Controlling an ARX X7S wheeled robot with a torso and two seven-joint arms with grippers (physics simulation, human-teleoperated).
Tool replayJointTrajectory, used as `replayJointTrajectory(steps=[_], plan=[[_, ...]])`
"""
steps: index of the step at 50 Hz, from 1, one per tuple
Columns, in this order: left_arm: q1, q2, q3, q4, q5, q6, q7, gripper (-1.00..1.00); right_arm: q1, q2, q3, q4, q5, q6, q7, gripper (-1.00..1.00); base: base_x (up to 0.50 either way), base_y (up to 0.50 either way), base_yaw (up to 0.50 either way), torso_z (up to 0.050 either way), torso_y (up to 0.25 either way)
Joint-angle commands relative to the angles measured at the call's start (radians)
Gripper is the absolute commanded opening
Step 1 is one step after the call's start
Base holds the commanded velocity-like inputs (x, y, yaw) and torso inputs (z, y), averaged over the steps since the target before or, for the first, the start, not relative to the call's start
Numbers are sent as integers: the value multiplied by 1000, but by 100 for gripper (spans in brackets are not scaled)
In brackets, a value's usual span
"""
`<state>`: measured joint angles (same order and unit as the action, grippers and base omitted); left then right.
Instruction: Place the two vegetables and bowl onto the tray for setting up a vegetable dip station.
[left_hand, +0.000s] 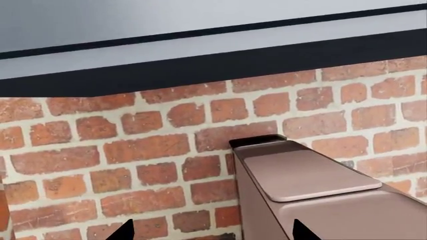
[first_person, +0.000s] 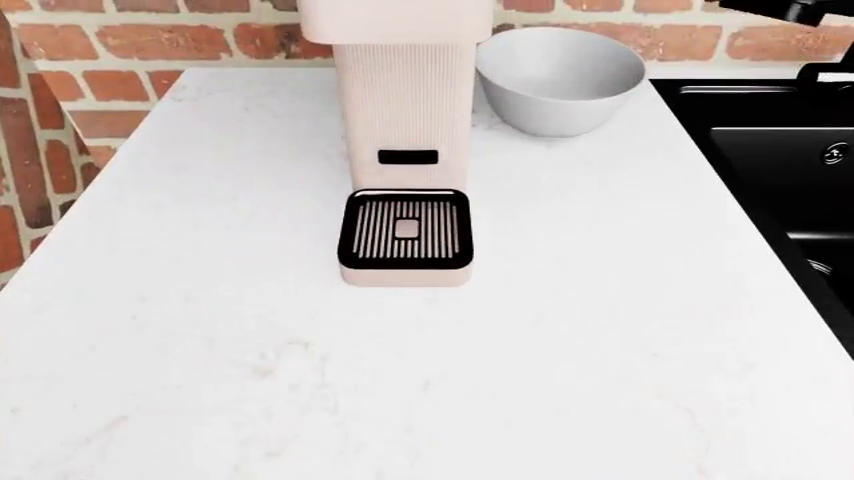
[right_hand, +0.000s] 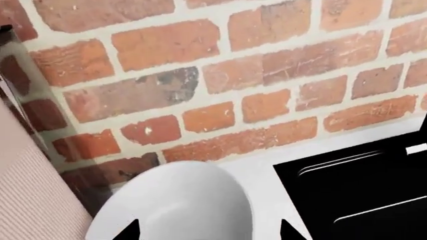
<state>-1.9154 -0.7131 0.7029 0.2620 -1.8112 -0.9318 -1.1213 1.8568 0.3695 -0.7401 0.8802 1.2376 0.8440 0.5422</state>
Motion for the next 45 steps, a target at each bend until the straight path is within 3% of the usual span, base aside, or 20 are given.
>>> replayJointTrajectory(steps=[1, 10, 20, 28, 36, 45], plan=[[1, 0, 1, 0, 2, 1, 2, 100, 87, -159, -50, 427, -112, -99, -175, 100, 0, 0, 0, 0, 0], [3, 1, 3, -1, 2, 1, 3, 100, 43, -174, 224, 428, -302, -34, -81, 100, 0, 0, 0, 0, 0], [1, -1, 2, -1, 2, 1, 4, 100, 10, -234, 675, 428, -820, 32, -130, 100, 0, 0, 0, 0, 0], [-2, 3, 4, 1, -1, 0, 3, 100, -9, -248, 981, 428, -1062, 26, -150, 100, 0, 0, 0, 0, 0], [-2, 2, 3, 0, -2, 2, 3, 100, -23, -271, 1174, 428, -1152, -24, -147, 100, 0, 0, 0, 0, 0], [-3, 1, 3, 2, 0, 1, 6, 100, -17, -282, 1229, 428, -1215, -102, -163, 100, 0, 0, 0, 0, 0]])
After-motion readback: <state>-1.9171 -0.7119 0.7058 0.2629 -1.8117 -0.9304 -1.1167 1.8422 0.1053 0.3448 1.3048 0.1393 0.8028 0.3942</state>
